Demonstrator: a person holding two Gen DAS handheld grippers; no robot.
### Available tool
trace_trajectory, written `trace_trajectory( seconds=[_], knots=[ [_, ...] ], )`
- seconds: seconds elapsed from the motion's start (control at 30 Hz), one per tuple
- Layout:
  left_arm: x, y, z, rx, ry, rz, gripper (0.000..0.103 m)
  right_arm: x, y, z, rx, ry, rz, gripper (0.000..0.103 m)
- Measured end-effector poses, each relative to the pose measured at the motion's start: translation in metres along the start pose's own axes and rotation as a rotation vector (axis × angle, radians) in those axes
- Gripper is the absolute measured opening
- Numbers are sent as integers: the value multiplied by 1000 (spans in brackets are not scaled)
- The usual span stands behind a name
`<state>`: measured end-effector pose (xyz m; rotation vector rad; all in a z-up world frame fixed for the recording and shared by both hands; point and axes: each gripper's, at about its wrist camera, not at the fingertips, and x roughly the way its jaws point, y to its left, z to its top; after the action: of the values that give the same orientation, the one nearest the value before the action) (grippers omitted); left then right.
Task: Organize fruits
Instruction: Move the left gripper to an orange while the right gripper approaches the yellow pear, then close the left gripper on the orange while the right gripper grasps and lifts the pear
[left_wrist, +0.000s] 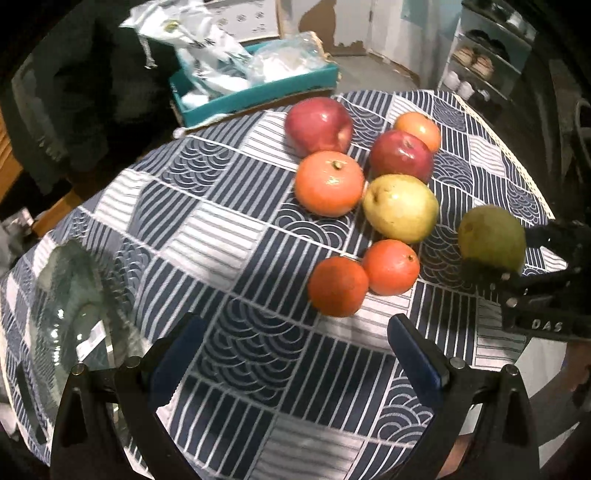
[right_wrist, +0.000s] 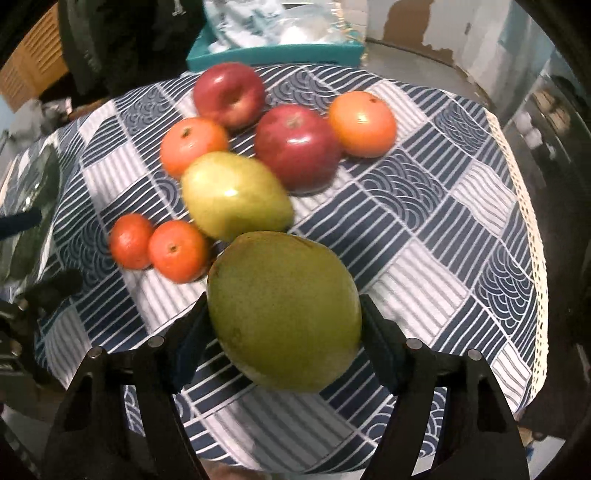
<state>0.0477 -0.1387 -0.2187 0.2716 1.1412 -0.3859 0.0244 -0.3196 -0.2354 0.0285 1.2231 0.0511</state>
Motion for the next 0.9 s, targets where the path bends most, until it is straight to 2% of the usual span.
trace_trajectory(
  seconds=[0.17, 0.3, 0.5, 0.63, 0.8, 0.87, 0.9],
  knots=[
    [17, -5, 3, 5, 31, -9, 90, -1, -17, -1, 38, -12, 6, 75],
    [28, -8, 6, 4, 48, -22, 90, 3, -25, 1, 57, -14, -3, 75],
    [41, -9, 8, 2, 70, -50, 83, 10, -31, 6, 75, -11, 0, 75],
    [49, -8, 9, -7, 79, -72, 75, 13, -31, 9, 77, -7, 3, 75],
    [50, -6, 8, -20, 70, -132, 60, 18, -28, 13, 69, -3, 4, 75],
    [49, -6, 8, -17, 71, -172, 45, 18, -27, 13, 70, -5, 4, 75],
    [49, -6, 8, -20, 72, -184, 45, 18, -27, 14, 71, -7, 4, 75]
  ],
)
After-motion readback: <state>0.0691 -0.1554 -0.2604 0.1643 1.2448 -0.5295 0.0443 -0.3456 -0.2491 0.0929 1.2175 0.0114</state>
